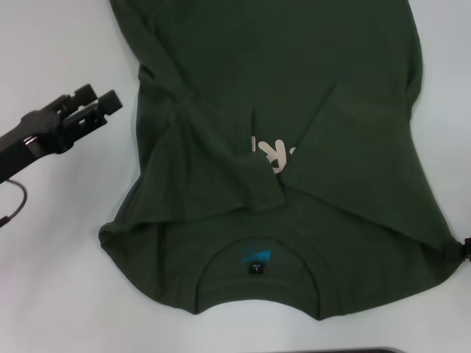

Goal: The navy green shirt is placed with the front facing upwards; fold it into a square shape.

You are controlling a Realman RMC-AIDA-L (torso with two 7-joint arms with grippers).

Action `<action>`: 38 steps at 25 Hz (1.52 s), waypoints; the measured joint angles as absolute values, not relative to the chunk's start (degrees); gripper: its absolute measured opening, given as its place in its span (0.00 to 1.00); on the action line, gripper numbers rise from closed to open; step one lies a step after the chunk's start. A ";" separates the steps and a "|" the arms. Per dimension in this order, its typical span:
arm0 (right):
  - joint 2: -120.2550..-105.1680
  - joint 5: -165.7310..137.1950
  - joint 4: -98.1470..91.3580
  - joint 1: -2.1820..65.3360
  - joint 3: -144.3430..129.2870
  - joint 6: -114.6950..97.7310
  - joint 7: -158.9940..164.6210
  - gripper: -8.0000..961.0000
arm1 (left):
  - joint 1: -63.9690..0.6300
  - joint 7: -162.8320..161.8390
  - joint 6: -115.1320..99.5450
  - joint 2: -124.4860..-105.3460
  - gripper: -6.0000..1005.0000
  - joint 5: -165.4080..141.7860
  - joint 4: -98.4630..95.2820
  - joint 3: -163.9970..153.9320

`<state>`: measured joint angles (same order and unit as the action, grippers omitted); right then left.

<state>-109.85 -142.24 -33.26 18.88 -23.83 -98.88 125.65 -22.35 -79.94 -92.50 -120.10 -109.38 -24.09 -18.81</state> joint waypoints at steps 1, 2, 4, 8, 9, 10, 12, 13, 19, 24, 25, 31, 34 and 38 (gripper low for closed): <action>-109.85 -142.19 -33.26 18.87 -23.82 -98.84 125.65 0.06 | -22.02 -80.41 -92.55 -119.93 0.82 -109.44 -24.12 -19.00; -109.85 -142.11 -33.27 18.87 -23.81 -98.83 125.65 0.06 | -21.28 -81.73 -92.81 -119.44 0.82 -109.59 -24.16 -19.64; -109.85 -141.96 -33.35 18.85 -23.68 -98.79 125.65 0.06 | -20.33 -83.97 -93.18 -118.55 0.82 -109.66 -24.25 -21.05; -109.80 -141.88 -33.46 18.87 -23.27 -98.78 125.63 0.06 | -18.79 -89.50 -95.31 -117.10 0.82 -111.30 -26.37 -23.99; -109.80 -141.87 -33.52 18.94 -23.18 -98.86 125.63 0.06 | -18.53 -91.06 -96.12 -117.04 0.82 -112.54 -27.67 -24.08; -109.79 -141.87 -33.56 19.05 -23.10 -98.95 125.62 0.06 | -18.25 -92.79 -96.80 -117.02 0.81 -114.14 -29.42 -24.10; -109.78 -141.86 -33.57 19.22 -23.03 -99.07 125.62 0.06 | -18.04 -95.88 -97.40 -117.06 0.81 -116.92 -31.88 -24.05; -109.77 -141.86 -33.58 19.27 -23.02 -99.10 125.62 0.06 | -18.10 -97.28 -97.42 -117.06 0.81 -118.33 -32.75 -24.04; -109.76 -141.85 -33.66 19.33 -23.02 -99.04 125.59 0.06 | -19.66 -100.63 -96.52 -116.73 0.81 -125.29 -33.75 -24.03; -109.77 -141.85 -33.66 19.42 -23.02 -99.11 125.70 0.06 | -21.24 -103.56 -95.09 -116.17 0.81 -130.61 -33.55 -24.16; -109.76 -141.85 -33.66 19.43 -23.03 -99.12 125.73 0.06 | -21.64 -104.47 -94.89 -115.97 0.81 -131.85 -33.46 -24.18; -109.76 -141.85 -33.77 19.43 -23.02 -99.17 125.85 0.06 | -23.30 -108.32 -94.54 -115.37 0.81 -136.33 -33.22 -24.18; -109.76 -141.85 -33.82 19.46 -23.03 -99.19 125.86 0.06 | -23.97 -109.97 -94.54 -115.23 0.81 -137.91 -33.15 -24.17; -109.58 -141.85 -33.90 19.50 -23.03 -99.29 125.95 0.06 | -24.96 -111.53 -95.11 -115.21 0.80 -140.42 -33.08 -24.16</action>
<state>-109.58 -141.85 -33.90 19.50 -23.03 -99.29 125.95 -24.96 -111.53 -95.11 -115.21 -140.42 -33.08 -24.16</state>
